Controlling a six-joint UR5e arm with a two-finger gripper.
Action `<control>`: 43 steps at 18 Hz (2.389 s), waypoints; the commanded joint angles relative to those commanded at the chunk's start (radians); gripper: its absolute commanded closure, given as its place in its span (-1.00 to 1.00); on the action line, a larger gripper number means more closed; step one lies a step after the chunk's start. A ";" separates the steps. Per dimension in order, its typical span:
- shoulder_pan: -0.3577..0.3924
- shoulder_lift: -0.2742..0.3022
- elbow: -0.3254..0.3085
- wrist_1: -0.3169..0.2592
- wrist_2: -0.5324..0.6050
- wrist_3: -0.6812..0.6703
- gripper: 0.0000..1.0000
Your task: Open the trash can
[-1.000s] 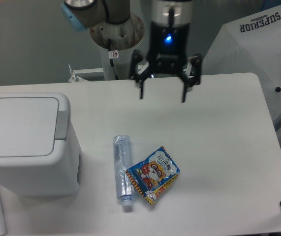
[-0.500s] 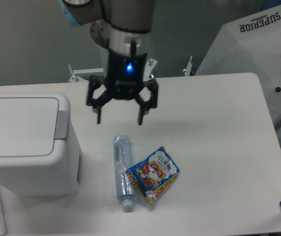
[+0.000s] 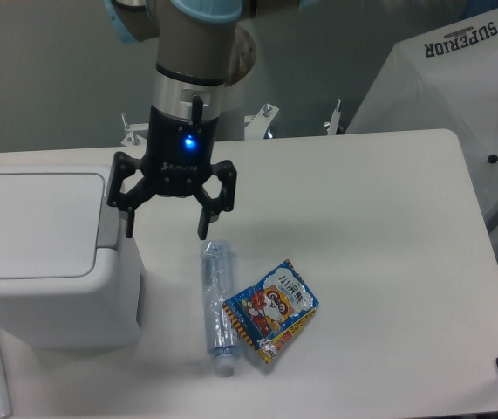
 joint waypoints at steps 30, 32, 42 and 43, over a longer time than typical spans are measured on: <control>-0.021 -0.006 -0.066 0.006 0.006 0.009 -1.00; -0.021 -0.006 -0.068 0.006 0.006 0.009 -1.00; -0.020 -0.003 -0.068 0.006 0.006 0.009 -1.00; -0.020 -0.003 -0.068 0.008 0.006 0.011 -1.00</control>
